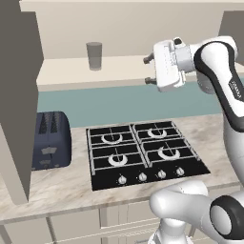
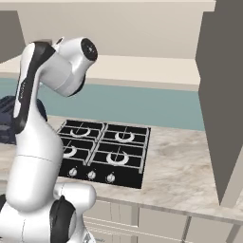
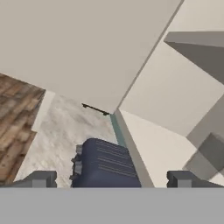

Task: There is a bowl on the dining counter. Grab a lemon wedge from the fridge and place it in the bowl. Then get the liquor bottle and glass cup from the cabinet and place them next to the bowl.

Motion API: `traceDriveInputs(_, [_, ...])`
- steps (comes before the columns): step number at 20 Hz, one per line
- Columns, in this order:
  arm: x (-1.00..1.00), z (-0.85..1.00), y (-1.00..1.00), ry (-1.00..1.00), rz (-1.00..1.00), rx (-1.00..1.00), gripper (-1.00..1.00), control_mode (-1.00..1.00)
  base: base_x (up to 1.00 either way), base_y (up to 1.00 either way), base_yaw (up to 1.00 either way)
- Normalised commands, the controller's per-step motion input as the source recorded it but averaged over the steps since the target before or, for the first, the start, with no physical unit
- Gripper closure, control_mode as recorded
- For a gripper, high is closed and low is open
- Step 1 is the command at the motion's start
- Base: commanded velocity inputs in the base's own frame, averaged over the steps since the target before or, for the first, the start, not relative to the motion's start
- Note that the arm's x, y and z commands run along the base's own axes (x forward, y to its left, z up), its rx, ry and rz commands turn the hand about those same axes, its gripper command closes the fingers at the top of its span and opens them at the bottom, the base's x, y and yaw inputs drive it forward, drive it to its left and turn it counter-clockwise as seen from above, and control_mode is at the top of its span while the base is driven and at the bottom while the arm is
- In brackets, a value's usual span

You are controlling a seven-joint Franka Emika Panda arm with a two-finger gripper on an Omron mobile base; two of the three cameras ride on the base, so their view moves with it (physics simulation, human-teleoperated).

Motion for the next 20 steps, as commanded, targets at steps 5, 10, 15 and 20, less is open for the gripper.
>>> traceDriveInputs(5, [-0.13, 0.0, 0.21, -0.26, 0.22, -0.16, -1.0, -1.0, 0.0, 0.0, 0.0])
traceDriveInputs(10, [0.0, 0.27, 0.45, -0.12, 0.02, -0.21, -1.0, -1.0, 0.0, 0.0, 0.0])
traceDriveInputs(15, [0.0, 0.14, 0.18, -0.07, 0.0, -0.12, -1.0, -1.0, 0.0, 0.0, 0.0])
traceDriveInputs(20, [-0.01, -0.07, 0.02, -0.1, 0.0, 0.0, -1.0, -1.0, 0.0, 0.0, 0.0])
